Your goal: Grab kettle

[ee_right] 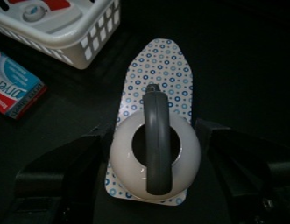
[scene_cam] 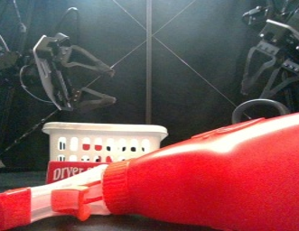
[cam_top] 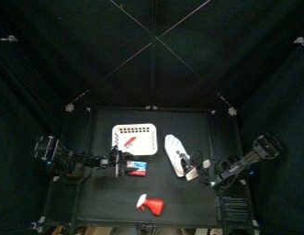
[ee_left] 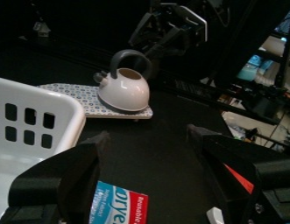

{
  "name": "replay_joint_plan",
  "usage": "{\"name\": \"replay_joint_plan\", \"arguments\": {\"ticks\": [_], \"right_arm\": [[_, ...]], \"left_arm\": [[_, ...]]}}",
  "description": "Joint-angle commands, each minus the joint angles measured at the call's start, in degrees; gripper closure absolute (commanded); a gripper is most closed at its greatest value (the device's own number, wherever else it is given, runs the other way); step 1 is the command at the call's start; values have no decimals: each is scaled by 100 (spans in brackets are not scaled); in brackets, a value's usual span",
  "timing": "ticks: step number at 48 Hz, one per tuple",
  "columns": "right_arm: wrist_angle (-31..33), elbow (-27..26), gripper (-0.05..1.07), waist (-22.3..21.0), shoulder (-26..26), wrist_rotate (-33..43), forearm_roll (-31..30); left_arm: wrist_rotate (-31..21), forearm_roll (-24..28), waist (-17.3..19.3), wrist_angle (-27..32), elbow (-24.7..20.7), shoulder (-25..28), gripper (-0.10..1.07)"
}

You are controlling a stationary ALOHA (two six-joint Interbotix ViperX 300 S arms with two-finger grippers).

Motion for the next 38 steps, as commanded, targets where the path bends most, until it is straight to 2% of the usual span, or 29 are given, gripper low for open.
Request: {"name": "replay_joint_plan", "arguments": {"ticks": [1,10,16,38], "right_arm": [[-316,44,-1,-176,-79,9,18],[-844,211,0,-510,-70,9,44],[-1037,316,6,-606,-70,9,44],[-1090,308,46,-659,-185,-9,44]], "left_arm": [[9,-9,-9,-26,-105,-26,-6],[9,-9,-9,-26,-105,-26,-6],[9,-9,-9,-26,-105,-26,-6],[9,-9,-9,-26,-105,-26,-6]]}}
